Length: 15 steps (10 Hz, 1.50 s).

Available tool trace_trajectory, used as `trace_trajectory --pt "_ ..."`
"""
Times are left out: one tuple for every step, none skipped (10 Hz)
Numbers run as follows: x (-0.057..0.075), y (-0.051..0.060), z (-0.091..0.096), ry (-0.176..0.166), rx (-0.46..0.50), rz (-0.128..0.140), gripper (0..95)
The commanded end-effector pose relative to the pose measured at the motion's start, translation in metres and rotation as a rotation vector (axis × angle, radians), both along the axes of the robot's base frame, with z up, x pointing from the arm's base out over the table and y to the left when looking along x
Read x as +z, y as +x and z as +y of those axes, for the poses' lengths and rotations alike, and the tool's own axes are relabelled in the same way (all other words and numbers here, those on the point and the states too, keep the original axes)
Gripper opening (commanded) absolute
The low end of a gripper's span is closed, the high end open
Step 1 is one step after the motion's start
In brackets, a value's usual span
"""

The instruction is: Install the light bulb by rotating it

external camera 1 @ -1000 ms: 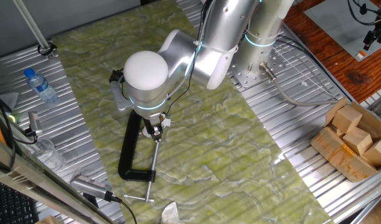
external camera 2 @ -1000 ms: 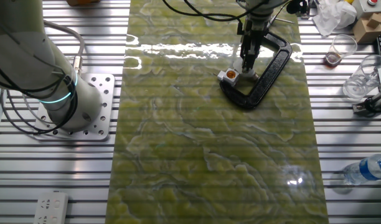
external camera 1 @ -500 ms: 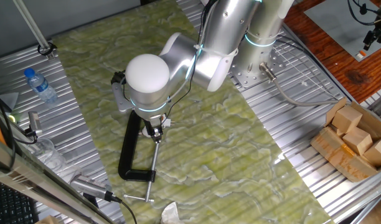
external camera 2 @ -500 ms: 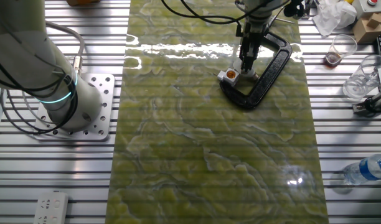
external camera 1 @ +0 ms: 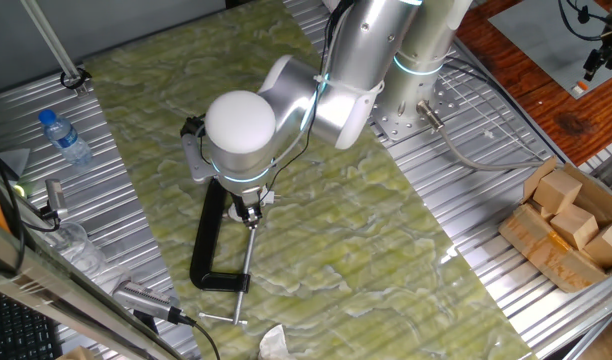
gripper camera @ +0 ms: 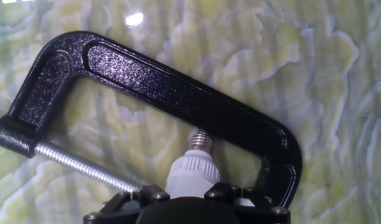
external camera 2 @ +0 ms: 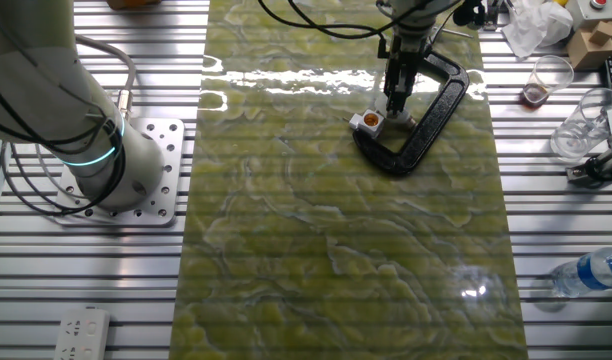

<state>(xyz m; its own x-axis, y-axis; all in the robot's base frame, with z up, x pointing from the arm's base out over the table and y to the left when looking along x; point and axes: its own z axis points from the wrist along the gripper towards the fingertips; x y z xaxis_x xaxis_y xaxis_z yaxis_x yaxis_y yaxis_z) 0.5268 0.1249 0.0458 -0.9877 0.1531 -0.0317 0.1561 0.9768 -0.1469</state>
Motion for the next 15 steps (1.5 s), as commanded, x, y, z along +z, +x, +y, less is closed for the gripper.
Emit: trace_trajectory --pt "0.001 0.000 0.000 0.002 0.001 0.003 0.0" --pt "0.004 0.000 0.000 0.004 0.005 0.008 0.0" --pt "0.010 0.001 -0.001 0.006 0.013 0.012 0.0" --pt "0.017 0.001 -0.001 0.007 0.023 0.017 0.0" --pt "0.020 0.001 -0.001 0.008 0.028 0.020 0.0" --pt "0.027 0.000 -0.001 0.015 0.037 0.032 0.0" --pt "0.032 0.000 -0.001 0.022 0.049 0.050 0.0" --pt "0.035 0.000 -0.001 0.027 0.058 0.059 0.0" --pt "0.044 -0.001 0.000 0.040 0.074 0.085 0.0" --pt "0.049 -0.002 0.000 0.043 0.092 0.100 0.0" --pt "0.052 -0.002 0.000 0.044 0.108 0.112 0.0" --pt "0.055 -0.003 0.000 0.045 0.124 0.124 0.0" --pt "0.058 -0.003 -0.002 0.046 0.141 0.138 0.0" --pt "0.060 -0.004 -0.004 0.049 0.161 0.157 0.0" --pt "0.065 -0.005 -0.009 0.053 0.188 0.178 0.0"
